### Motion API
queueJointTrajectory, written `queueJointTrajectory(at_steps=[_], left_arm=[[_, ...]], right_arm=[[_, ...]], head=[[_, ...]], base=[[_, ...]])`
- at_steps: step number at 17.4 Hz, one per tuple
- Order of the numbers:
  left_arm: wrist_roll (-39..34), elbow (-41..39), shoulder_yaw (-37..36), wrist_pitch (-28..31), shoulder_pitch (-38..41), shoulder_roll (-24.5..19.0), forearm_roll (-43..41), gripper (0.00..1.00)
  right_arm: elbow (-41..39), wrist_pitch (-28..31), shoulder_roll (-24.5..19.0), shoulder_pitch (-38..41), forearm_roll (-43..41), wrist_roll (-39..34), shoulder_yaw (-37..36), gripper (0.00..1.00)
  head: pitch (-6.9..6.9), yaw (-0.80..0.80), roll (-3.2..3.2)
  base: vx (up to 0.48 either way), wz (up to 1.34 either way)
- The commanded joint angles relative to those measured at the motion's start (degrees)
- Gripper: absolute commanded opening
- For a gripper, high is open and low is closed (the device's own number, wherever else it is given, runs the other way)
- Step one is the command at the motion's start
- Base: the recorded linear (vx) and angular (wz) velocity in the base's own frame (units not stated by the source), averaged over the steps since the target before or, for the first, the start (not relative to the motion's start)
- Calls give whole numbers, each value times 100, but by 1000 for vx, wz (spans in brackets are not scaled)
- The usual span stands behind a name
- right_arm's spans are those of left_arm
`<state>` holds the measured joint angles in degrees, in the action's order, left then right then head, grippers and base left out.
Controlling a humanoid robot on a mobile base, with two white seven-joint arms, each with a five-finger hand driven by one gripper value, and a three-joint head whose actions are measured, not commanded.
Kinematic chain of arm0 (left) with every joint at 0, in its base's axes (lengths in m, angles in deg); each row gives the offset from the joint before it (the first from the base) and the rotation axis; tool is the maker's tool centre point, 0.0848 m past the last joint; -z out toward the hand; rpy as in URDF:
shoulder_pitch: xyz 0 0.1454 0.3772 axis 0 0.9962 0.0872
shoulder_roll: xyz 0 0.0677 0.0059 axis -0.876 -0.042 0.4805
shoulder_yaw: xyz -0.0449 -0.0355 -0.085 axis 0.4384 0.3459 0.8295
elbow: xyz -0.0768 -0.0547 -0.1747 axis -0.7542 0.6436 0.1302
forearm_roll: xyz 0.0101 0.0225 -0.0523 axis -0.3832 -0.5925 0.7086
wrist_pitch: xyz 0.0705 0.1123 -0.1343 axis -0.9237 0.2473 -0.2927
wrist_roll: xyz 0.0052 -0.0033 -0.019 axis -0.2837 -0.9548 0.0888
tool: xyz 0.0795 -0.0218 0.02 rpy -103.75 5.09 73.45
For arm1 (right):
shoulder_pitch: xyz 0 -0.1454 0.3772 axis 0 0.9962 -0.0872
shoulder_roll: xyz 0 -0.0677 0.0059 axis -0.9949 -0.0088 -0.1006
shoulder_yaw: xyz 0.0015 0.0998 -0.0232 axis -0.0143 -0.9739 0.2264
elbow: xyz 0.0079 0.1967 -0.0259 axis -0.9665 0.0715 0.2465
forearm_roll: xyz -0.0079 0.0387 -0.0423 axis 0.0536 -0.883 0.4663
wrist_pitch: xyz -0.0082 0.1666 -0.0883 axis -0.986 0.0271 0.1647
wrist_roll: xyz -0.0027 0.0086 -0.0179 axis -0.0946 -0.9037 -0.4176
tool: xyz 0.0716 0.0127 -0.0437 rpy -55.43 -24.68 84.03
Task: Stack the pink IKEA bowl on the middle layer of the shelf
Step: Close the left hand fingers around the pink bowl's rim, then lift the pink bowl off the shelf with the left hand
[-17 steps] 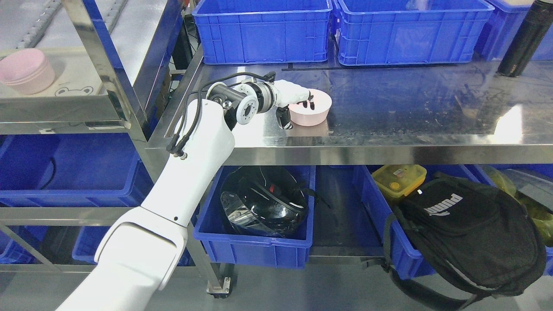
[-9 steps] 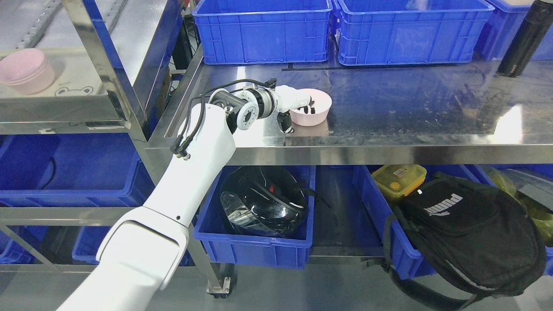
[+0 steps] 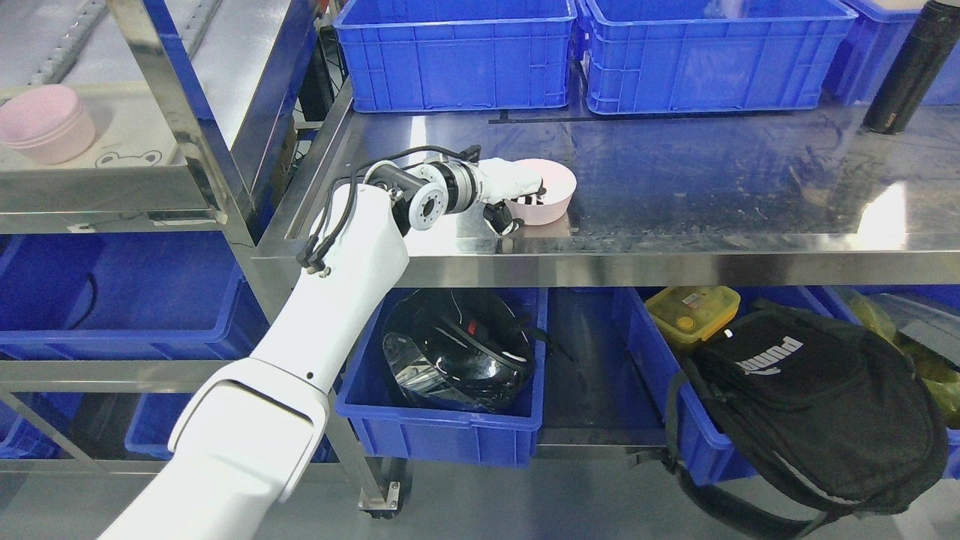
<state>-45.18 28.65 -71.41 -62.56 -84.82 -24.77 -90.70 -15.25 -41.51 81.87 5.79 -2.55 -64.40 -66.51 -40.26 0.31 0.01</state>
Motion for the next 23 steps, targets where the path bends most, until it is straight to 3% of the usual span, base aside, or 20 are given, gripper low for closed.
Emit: queueJointTrajectory(at_steps=[1, 5, 9, 14, 17, 23], left_arm=[[97, 26, 652, -295, -210, -87, 500, 1], [701, -1026, 1443, -559, -194, -87, 746, 0], [1432, -2334, 2506, -1566, 306, -87, 1264, 0], [1389, -3726, 2640, -2500, 1553, -87, 1572, 0], [1354, -3999, 2658, -2993, 1985, -87, 1723, 0], [1196, -4167, 2702, -2994, 2548, -87, 1741, 1]], right_arm=[[-100, 2, 100, 123, 0, 1, 0, 100], [-100, 2, 100, 123, 0, 1, 0, 100], [-100, 2, 100, 123, 0, 1, 0, 100], [-100, 2, 100, 123, 0, 1, 0, 100], [-100, 2, 100, 123, 0, 1, 0, 100], [-100, 2, 100, 123, 0, 1, 0, 100]], head=[[0, 0, 0], [0, 0, 0], [0, 0, 0], [0, 0, 0], [0, 0, 0], [0, 0, 0]], base=[[0, 0], [0, 0], [0, 0], [0, 0], [0, 0], [0, 0]])
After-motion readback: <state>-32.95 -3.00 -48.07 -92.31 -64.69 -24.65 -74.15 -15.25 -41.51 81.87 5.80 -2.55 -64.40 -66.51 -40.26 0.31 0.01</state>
